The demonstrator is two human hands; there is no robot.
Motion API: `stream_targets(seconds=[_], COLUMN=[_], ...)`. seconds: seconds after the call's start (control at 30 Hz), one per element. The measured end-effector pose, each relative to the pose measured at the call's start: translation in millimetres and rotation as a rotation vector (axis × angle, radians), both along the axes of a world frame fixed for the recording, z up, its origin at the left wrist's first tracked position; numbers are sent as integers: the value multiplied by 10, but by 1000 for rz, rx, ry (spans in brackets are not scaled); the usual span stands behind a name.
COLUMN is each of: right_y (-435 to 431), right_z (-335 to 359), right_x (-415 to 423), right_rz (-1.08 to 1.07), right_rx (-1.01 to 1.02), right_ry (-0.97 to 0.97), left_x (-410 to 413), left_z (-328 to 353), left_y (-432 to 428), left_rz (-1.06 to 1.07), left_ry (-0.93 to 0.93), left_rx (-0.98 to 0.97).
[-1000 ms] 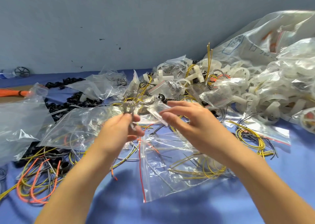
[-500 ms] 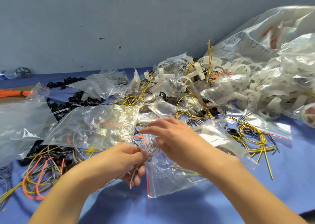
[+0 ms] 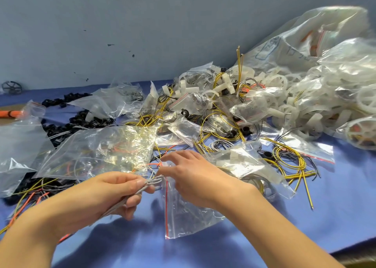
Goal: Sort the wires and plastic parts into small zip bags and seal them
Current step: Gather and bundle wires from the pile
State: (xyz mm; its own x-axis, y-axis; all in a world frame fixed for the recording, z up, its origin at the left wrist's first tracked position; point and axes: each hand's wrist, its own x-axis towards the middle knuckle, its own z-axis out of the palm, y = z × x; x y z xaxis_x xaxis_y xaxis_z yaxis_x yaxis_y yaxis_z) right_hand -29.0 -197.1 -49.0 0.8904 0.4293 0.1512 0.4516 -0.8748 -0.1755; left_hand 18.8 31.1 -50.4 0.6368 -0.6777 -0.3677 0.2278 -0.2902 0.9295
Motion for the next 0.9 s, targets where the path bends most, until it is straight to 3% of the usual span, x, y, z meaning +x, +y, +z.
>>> stream_targets(seconds=[0.2, 0.3, 0.53, 0.63, 0.73, 0.83, 0.9], right_y=[0, -51, -193, -215, -208, -127, -93], right_z=[-32, 51, 250, 307, 352, 374, 375], right_x=[-17, -13, -16, -28, -51, -75, -86], right_rz=[11, 5, 33, 29, 48, 87, 97], right_rx=[-46, 98, 398, 419, 408, 397, 396], right_ry=[-43, -79, -116, -145, -187, -200, -185], left_x=[38, -64, -322, -333, -307, -336, -375], left_z=[-23, 27, 333, 406, 456, 513, 535], left_y=[86, -9, -351, -449, -516, -618, -698], left_rz=[194, 220, 72, 55, 50, -105, -165], left_ry=[35, 1, -159, -221, -404, -611, -609], left_rx=[-50, -33, 45, 101, 243, 425, 405])
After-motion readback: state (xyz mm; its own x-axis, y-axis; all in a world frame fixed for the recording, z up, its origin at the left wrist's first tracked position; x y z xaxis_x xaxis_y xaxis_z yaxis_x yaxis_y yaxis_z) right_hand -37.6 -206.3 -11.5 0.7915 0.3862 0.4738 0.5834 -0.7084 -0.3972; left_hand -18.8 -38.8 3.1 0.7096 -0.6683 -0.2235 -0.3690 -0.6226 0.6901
